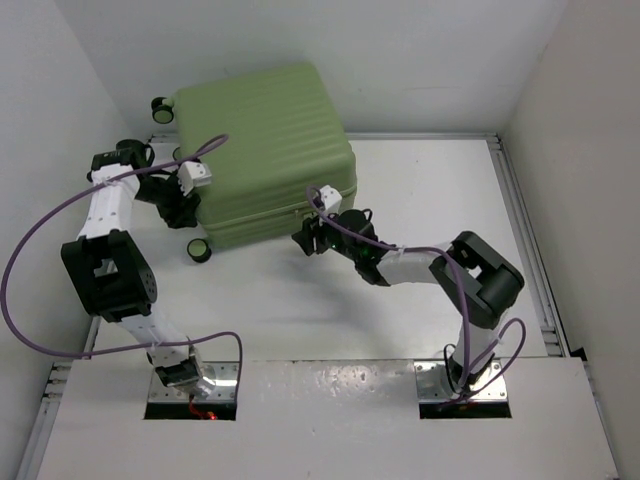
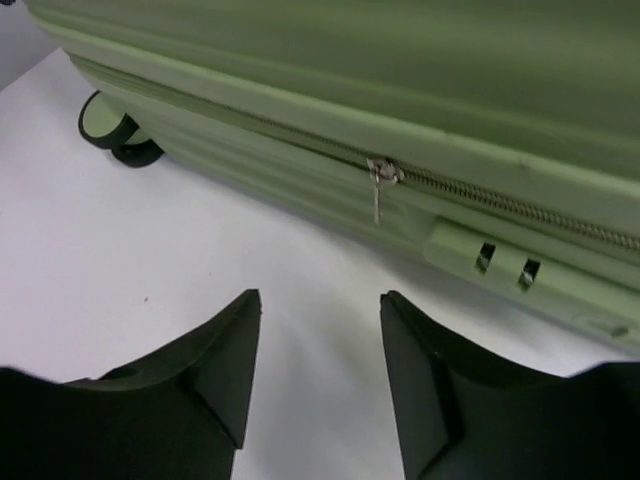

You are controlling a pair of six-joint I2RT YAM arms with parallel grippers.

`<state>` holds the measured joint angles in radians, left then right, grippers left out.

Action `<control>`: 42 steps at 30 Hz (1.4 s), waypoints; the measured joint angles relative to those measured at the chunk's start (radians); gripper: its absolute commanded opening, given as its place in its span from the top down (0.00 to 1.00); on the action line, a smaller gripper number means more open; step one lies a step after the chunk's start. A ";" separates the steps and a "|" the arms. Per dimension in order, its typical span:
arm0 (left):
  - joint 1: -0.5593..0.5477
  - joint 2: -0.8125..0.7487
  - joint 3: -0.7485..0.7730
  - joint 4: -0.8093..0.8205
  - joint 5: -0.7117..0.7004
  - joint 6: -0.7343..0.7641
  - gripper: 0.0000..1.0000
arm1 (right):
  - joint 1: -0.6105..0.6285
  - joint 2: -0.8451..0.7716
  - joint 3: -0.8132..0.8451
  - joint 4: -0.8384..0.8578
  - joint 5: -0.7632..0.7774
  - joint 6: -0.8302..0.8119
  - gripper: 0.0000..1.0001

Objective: Pack the luggage

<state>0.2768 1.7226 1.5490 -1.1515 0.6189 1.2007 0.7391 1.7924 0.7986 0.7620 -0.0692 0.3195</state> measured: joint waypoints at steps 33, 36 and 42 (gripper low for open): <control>-0.001 -0.025 -0.037 0.041 0.007 0.017 0.69 | 0.055 0.220 0.174 0.118 0.301 -0.021 1.00; -0.001 -0.030 -0.045 0.053 0.005 0.006 0.79 | 0.055 0.219 0.174 0.118 0.305 -0.026 1.00; 0.025 -0.030 -0.050 0.059 0.033 -0.009 0.94 | 0.040 0.161 0.111 0.135 0.300 -0.042 1.00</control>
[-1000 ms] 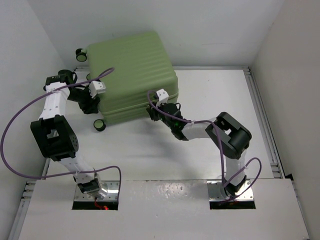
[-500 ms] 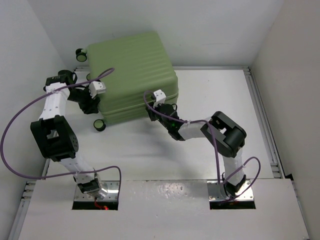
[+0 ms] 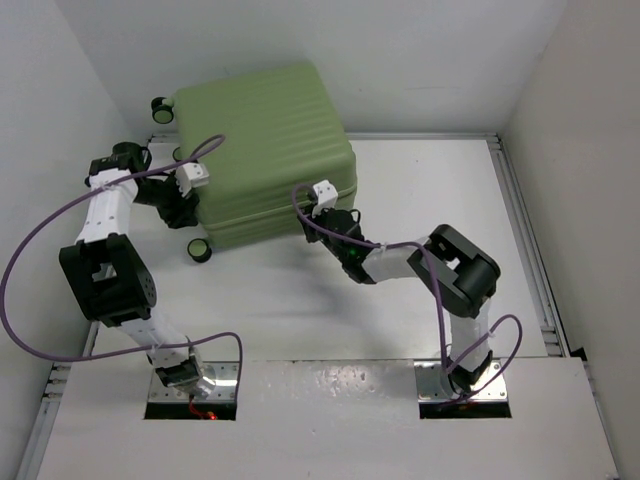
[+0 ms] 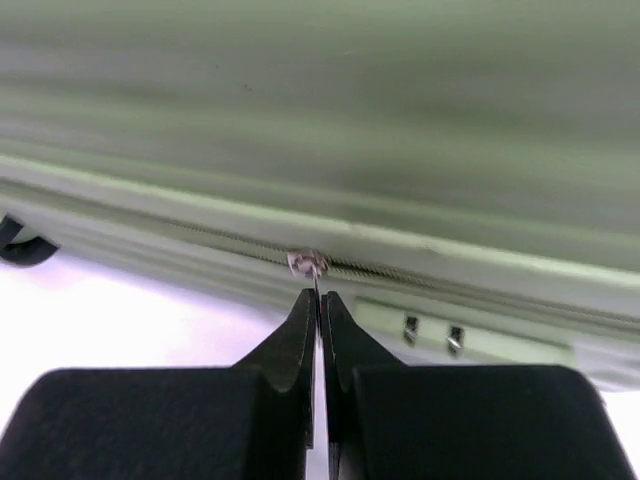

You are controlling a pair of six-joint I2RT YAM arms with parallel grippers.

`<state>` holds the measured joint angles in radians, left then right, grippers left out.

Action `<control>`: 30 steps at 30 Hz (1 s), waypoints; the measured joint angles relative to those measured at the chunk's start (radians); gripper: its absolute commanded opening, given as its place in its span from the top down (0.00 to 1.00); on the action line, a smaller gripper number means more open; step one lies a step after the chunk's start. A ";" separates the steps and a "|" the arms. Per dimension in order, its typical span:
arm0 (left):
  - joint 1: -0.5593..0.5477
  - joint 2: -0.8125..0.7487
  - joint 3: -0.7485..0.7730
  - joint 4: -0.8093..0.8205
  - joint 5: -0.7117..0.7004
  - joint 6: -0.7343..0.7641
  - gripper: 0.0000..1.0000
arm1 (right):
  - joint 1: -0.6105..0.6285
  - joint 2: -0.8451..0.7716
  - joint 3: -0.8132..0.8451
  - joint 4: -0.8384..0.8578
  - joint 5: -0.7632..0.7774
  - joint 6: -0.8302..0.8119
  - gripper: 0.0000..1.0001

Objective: Pack the luggage

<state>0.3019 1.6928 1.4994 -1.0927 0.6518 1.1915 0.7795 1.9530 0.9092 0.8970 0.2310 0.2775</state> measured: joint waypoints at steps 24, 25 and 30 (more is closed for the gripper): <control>0.045 0.039 0.022 -0.032 0.098 0.007 1.00 | -0.267 -0.173 -0.190 0.018 -0.244 -0.096 1.00; 0.045 0.043 0.027 -0.038 0.097 0.011 1.00 | -0.280 -0.178 -0.197 0.019 -0.247 -0.100 1.00; 0.047 0.082 0.077 -0.090 0.093 0.033 1.00 | -0.381 -0.203 -0.227 0.030 -0.258 -0.133 1.00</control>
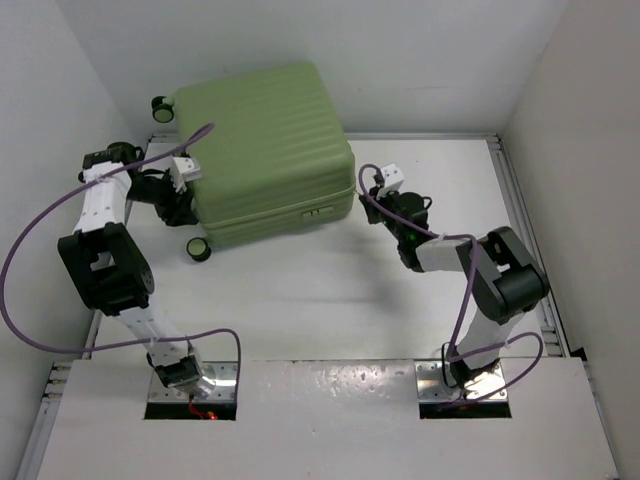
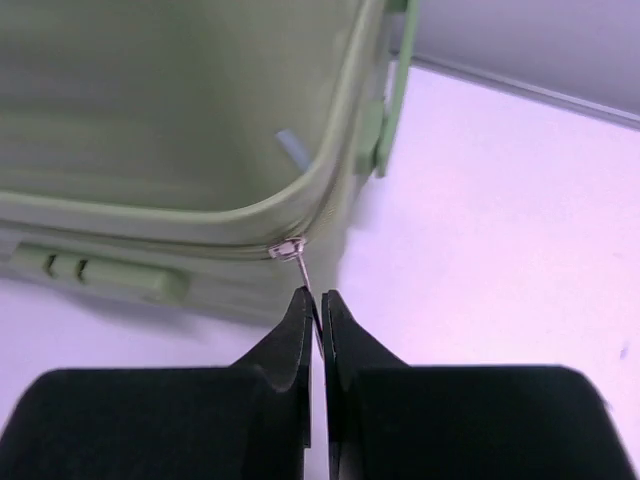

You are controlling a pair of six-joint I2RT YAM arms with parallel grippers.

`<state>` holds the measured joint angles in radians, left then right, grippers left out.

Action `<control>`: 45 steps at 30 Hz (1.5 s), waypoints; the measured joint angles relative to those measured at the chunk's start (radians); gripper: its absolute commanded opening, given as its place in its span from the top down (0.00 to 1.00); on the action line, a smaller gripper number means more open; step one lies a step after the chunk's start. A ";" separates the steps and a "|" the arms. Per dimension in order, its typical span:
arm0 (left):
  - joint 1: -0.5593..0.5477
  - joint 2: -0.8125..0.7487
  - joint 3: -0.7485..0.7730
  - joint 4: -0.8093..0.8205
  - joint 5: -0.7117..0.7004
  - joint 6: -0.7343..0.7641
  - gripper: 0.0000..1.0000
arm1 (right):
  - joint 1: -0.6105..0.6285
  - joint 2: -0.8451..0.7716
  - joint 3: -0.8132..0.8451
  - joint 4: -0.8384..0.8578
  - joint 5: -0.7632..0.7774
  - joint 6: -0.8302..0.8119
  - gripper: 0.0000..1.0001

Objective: Pack the luggage

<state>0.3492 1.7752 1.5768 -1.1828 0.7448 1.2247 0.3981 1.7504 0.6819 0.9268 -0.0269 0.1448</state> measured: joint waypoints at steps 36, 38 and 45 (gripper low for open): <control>0.006 0.199 0.215 -0.178 -0.008 0.025 1.00 | -0.126 0.993 1.333 0.022 -0.124 -0.030 1.00; 0.007 0.203 0.220 -0.178 -0.008 0.023 1.00 | -0.126 1.065 1.463 -0.009 -0.118 -0.026 1.00; 0.008 0.208 0.225 -0.177 -0.006 0.007 0.71 | -0.126 1.101 1.517 -0.027 -0.044 0.013 0.52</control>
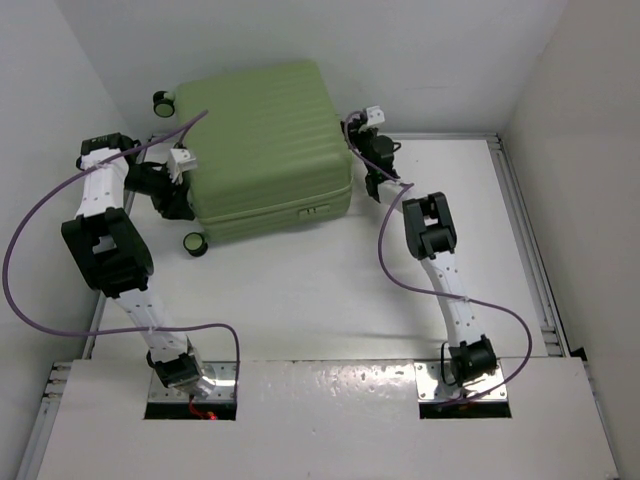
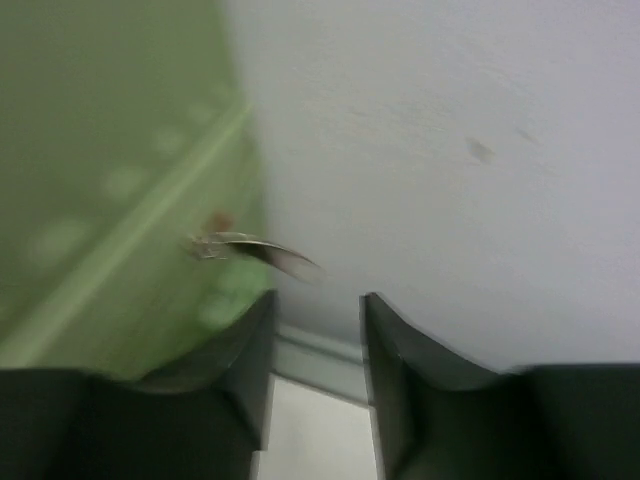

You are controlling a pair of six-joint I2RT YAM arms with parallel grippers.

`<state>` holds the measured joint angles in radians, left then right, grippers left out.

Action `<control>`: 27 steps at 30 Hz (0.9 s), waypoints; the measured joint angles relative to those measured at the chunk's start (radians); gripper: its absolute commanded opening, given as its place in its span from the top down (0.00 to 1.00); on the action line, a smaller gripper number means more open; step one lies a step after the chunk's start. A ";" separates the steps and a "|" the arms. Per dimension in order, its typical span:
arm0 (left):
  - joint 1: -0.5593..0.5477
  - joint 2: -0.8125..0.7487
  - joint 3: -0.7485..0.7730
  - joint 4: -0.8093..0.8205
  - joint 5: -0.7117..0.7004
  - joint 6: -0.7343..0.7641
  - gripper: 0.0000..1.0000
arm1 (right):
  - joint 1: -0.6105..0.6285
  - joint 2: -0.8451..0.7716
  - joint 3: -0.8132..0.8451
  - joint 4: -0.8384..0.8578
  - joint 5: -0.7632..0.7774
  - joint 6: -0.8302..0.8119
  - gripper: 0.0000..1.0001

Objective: Pack the luggage

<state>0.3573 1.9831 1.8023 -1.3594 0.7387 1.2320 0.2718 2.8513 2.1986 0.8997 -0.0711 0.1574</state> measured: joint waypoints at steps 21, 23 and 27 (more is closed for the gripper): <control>0.089 -0.326 -0.224 0.452 0.044 -0.578 0.00 | -0.100 -0.509 -0.671 0.004 0.055 0.135 0.51; 0.125 -0.395 -0.258 0.607 0.117 -0.759 0.00 | -0.106 -0.519 -0.662 -0.002 0.056 0.155 0.51; 0.140 -0.502 -0.299 1.001 0.208 -1.130 0.00 | -0.113 -0.510 -0.626 -0.075 0.057 0.212 0.40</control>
<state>0.4973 1.4811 1.5028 -0.3580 0.9470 0.1017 0.1589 2.3413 1.5730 0.8246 -0.0139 0.3691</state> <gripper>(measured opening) 0.999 0.572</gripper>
